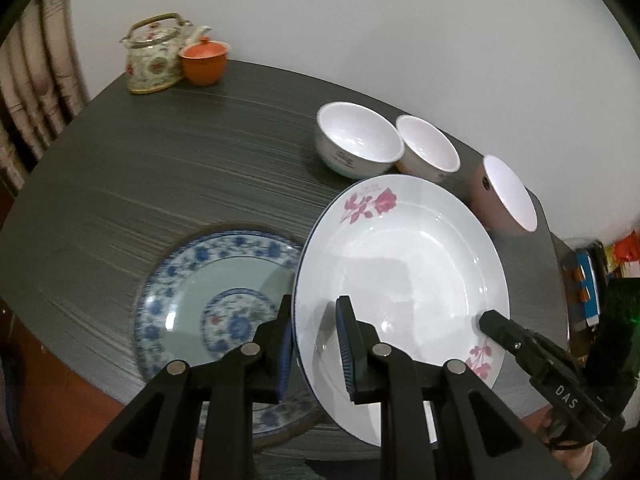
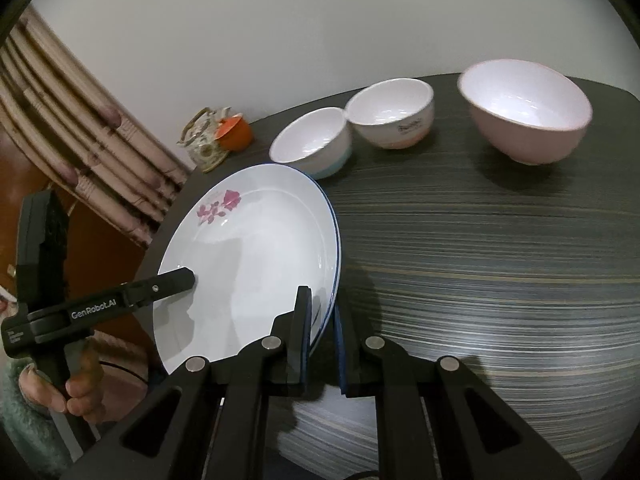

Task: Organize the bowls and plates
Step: 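Lift the pink-flower plate with the right tool onto the blue-and-white plates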

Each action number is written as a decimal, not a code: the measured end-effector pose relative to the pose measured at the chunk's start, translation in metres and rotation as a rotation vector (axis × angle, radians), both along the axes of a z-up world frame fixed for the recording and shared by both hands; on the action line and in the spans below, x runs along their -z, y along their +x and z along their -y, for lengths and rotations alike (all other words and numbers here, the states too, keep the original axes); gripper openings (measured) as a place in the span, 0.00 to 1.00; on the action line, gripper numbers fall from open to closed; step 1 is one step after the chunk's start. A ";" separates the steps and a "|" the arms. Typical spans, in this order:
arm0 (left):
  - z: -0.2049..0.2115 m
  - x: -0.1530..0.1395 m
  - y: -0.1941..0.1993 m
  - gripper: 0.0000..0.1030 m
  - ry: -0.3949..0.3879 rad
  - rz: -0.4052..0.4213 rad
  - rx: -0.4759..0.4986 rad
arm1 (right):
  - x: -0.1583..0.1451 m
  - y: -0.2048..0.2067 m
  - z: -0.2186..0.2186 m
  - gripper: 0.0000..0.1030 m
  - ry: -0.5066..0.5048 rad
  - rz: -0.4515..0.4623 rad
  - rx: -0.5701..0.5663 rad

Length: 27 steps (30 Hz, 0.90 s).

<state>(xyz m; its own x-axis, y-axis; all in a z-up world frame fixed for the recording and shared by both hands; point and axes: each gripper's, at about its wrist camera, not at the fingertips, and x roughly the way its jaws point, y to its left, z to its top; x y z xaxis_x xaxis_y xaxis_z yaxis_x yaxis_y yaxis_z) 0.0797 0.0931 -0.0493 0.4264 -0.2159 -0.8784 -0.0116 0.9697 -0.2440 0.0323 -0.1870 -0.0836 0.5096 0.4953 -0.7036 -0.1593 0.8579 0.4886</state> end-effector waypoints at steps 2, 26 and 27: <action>-0.009 -0.001 -0.003 0.19 0.003 0.003 -0.021 | -0.003 0.001 -0.011 0.11 -0.009 0.007 -0.019; -0.097 0.024 -0.023 0.19 0.025 -0.053 -0.193 | 0.009 0.010 -0.106 0.13 -0.052 -0.024 -0.195; -0.100 0.027 -0.024 0.20 0.028 -0.060 -0.197 | 0.012 0.010 -0.109 0.13 -0.055 -0.029 -0.199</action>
<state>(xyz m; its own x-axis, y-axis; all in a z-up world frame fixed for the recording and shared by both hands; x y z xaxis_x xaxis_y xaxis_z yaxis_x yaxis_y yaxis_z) 0.0558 0.1930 -0.0768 0.4050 -0.1090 -0.9078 -0.2154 0.9535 -0.2106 0.0425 -0.0785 -0.0952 0.3847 0.5446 -0.7453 -0.3146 0.8364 0.4488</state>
